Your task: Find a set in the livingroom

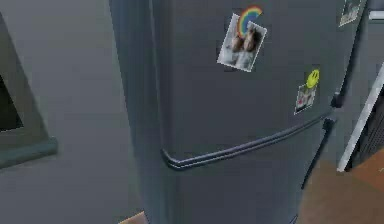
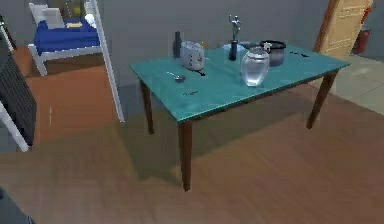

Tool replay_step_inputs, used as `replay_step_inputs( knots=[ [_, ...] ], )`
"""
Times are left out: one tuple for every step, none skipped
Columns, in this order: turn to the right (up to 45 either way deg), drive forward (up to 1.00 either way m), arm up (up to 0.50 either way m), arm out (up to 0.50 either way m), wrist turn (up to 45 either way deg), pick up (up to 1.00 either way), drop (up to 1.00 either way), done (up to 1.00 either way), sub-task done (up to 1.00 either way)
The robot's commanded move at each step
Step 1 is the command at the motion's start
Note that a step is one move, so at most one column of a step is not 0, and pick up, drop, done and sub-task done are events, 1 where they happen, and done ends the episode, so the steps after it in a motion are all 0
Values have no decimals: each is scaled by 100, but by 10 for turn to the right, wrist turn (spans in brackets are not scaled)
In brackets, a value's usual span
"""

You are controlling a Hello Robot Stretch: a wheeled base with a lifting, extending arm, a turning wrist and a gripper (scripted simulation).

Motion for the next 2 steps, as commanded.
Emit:
replay_step_inputs(
  knots=[
    [450, 0, 0, 0, 0, 0, 0, 0, 0],
    [450, 0, 0, 0, 0, 0, 0, 0, 0]
  ],
)
